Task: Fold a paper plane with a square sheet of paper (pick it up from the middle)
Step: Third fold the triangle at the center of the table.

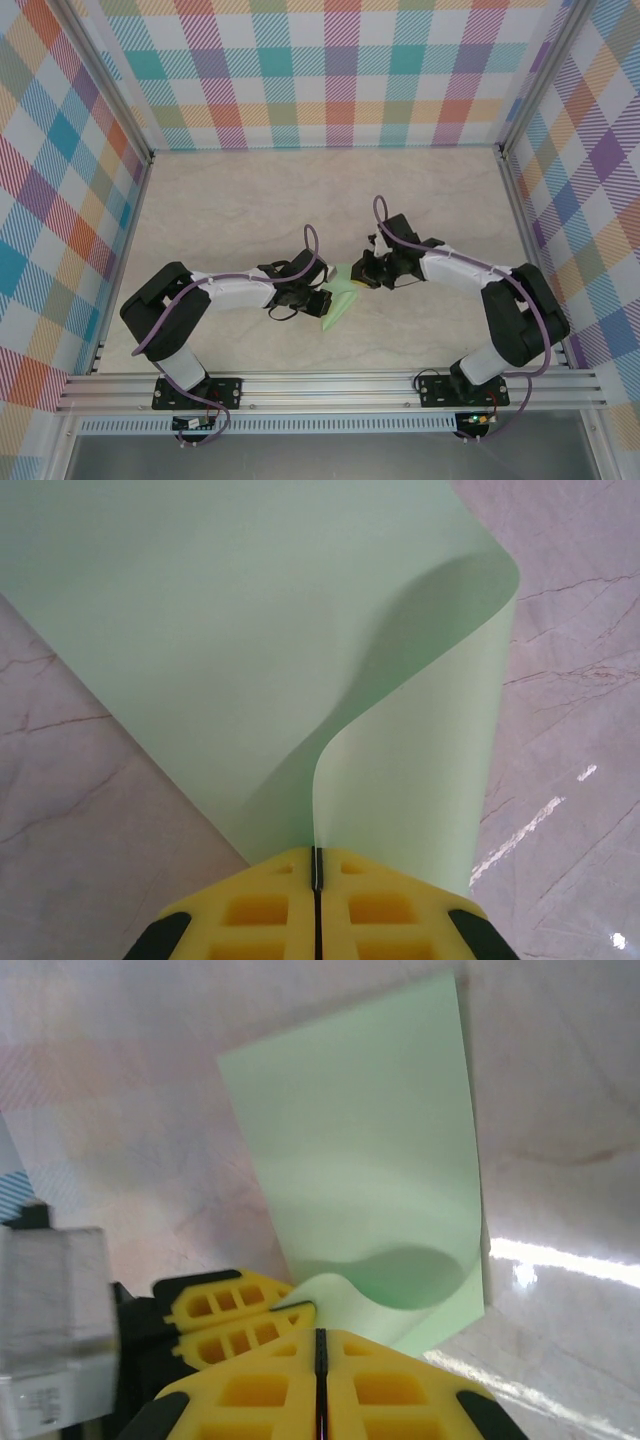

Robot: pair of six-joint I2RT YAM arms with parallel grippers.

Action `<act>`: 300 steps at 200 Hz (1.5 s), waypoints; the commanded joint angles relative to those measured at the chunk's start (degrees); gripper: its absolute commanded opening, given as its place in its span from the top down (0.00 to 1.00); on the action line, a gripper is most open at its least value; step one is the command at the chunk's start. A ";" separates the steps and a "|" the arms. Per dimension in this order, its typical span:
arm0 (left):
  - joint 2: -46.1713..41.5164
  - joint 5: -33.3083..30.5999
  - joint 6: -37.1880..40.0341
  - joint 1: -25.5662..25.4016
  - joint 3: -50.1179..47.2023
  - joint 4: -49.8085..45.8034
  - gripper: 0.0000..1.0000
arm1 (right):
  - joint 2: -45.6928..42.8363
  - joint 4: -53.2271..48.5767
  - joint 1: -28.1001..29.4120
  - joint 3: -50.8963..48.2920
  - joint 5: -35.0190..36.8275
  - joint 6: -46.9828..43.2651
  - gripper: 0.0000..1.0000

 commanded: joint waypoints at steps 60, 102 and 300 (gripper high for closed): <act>0.41 1.24 0.05 0.48 -1.52 -1.05 0.93 | 7.71 4.37 6.57 2.03 0.01 5.86 0.91; 0.49 1.44 0.32 0.48 -1.52 -1.27 0.93 | 9.27 1.07 6.66 2.56 1.33 4.19 0.91; 2.50 3.48 2.71 0.46 -0.49 -3.33 0.92 | 5.51 1.43 6.66 1.64 3.79 4.04 0.89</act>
